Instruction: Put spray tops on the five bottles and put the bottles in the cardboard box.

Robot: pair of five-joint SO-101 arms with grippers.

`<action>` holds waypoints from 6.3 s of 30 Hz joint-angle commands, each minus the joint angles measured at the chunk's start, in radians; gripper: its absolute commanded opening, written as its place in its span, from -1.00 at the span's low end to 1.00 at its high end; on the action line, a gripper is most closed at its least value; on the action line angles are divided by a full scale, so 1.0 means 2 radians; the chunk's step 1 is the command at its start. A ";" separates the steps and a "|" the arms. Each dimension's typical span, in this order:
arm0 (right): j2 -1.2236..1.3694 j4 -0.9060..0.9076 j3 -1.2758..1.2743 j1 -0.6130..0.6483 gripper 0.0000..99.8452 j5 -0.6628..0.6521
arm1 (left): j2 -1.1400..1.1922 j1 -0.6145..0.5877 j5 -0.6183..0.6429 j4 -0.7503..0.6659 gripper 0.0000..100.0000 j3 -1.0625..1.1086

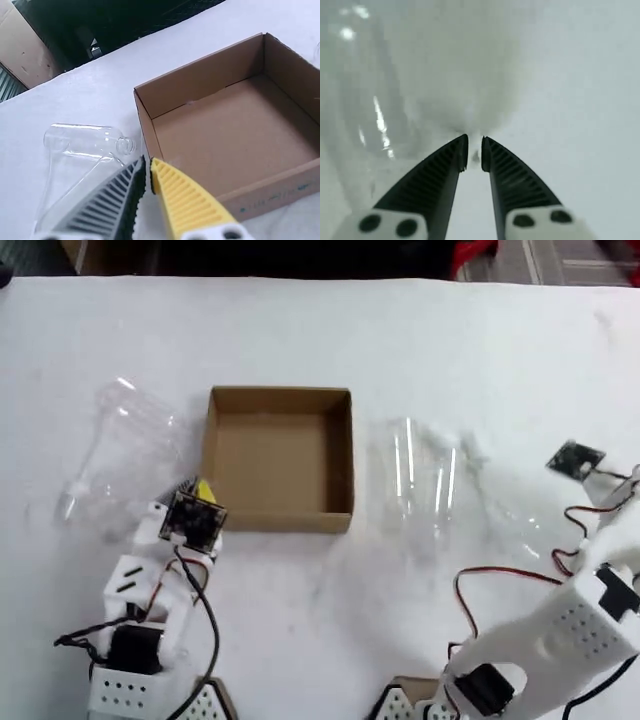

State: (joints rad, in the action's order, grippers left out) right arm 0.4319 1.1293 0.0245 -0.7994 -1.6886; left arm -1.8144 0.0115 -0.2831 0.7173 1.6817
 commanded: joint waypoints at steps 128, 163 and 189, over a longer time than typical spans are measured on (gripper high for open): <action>-0.343 0.084 -0.010 0.237 -0.97 0.410 | -0.005 0.022 0.111 0.053 -0.59 -0.038; -0.596 -0.251 -0.303 0.755 -0.97 0.732 | -0.005 0.168 0.283 0.226 -0.43 -0.215; -0.637 -0.134 -0.276 0.764 -0.97 0.732 | -0.005 0.060 0.279 0.116 -0.44 -0.125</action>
State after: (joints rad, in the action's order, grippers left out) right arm -0.8140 0.8286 -0.5785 0.7365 -0.2340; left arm -1.8159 0.1450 0.2739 0.9782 1.4377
